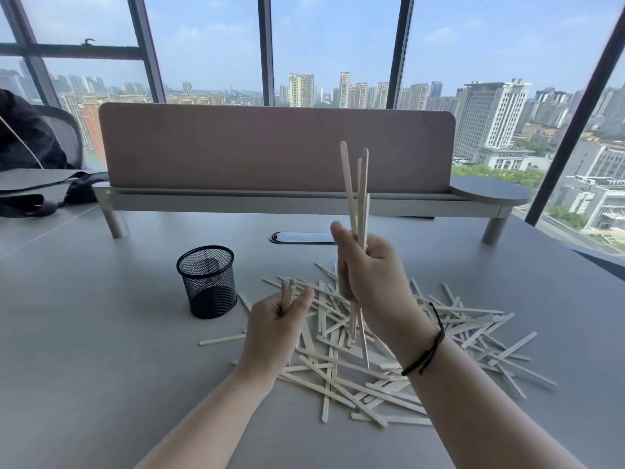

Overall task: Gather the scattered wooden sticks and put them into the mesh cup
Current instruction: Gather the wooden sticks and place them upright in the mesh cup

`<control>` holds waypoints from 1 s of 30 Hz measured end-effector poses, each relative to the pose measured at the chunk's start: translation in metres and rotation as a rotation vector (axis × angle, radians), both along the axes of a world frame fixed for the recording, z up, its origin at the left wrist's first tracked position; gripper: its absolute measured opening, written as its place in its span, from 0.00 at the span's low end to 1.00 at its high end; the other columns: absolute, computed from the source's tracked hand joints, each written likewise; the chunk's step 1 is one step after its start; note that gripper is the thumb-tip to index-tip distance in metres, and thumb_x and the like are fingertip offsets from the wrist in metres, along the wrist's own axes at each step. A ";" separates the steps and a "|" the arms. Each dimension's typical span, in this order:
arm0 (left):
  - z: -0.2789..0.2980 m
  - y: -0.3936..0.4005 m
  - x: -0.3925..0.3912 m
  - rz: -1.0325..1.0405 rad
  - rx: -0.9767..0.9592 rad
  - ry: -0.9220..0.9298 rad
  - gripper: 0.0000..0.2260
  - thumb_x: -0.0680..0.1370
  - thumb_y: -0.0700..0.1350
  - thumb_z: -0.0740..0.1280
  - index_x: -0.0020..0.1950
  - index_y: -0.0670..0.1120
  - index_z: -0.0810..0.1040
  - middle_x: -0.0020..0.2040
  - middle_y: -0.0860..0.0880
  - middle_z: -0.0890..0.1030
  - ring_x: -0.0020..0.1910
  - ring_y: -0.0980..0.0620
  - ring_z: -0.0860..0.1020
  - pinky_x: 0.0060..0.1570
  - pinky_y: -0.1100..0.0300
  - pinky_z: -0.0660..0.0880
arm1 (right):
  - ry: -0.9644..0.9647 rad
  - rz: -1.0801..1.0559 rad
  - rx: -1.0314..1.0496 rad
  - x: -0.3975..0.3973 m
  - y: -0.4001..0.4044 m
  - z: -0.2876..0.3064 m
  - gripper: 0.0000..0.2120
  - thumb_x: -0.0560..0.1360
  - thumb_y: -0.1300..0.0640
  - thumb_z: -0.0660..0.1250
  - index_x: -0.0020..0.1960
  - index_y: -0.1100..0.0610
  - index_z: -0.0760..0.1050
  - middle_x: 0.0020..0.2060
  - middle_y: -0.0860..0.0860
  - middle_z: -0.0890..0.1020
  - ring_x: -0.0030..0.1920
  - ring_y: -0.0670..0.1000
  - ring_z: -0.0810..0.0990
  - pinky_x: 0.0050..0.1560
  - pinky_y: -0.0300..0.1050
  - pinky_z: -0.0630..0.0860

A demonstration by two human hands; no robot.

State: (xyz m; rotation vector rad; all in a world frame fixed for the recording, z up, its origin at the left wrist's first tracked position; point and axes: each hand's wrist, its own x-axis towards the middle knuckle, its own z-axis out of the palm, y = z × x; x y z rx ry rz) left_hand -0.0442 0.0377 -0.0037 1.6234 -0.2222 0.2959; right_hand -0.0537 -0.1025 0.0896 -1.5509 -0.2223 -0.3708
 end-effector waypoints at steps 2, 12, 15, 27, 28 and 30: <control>0.000 0.001 0.001 0.014 -0.044 0.026 0.29 0.78 0.54 0.70 0.31 0.36 0.60 0.24 0.42 0.63 0.25 0.48 0.62 0.28 0.52 0.62 | 0.019 0.012 -0.006 0.003 0.005 -0.012 0.26 0.80 0.49 0.65 0.26 0.56 0.64 0.24 0.54 0.62 0.24 0.49 0.58 0.27 0.48 0.54; -0.003 -0.001 0.002 0.018 -0.037 0.070 0.27 0.78 0.54 0.70 0.32 0.41 0.60 0.28 0.44 0.63 0.28 0.46 0.59 0.26 0.43 0.58 | 0.009 -0.054 0.074 -0.002 0.007 -0.054 0.30 0.75 0.44 0.69 0.36 0.66 0.58 0.29 0.65 0.59 0.29 0.65 0.57 0.29 0.58 0.59; -0.002 0.000 0.002 0.023 -0.039 0.048 0.27 0.77 0.56 0.70 0.31 0.42 0.59 0.28 0.43 0.61 0.28 0.46 0.58 0.26 0.44 0.58 | -0.045 -0.092 0.101 -0.001 0.005 -0.057 0.28 0.75 0.42 0.68 0.36 0.67 0.65 0.24 0.57 0.64 0.24 0.55 0.63 0.31 0.49 0.62; 0.000 -0.003 0.000 0.029 -0.067 -0.009 0.25 0.76 0.56 0.69 0.29 0.46 0.58 0.25 0.45 0.60 0.25 0.51 0.58 0.28 0.56 0.57 | -0.123 -0.212 0.051 -0.017 0.006 -0.062 0.06 0.75 0.55 0.74 0.45 0.51 0.77 0.24 0.59 0.69 0.25 0.54 0.65 0.26 0.52 0.66; 0.000 -0.002 -0.001 0.029 -0.062 -0.019 0.26 0.76 0.56 0.69 0.30 0.45 0.58 0.26 0.44 0.60 0.26 0.49 0.58 0.28 0.55 0.57 | -0.098 -0.192 0.049 -0.017 0.006 -0.067 0.07 0.74 0.58 0.74 0.46 0.52 0.76 0.22 0.55 0.67 0.25 0.52 0.64 0.25 0.48 0.63; 0.001 -0.001 -0.002 0.023 -0.056 -0.037 0.27 0.75 0.56 0.69 0.31 0.41 0.59 0.26 0.40 0.59 0.26 0.44 0.57 0.28 0.51 0.57 | -0.060 -0.150 0.037 -0.016 0.005 -0.074 0.08 0.74 0.61 0.74 0.44 0.57 0.75 0.22 0.49 0.66 0.25 0.49 0.62 0.26 0.41 0.60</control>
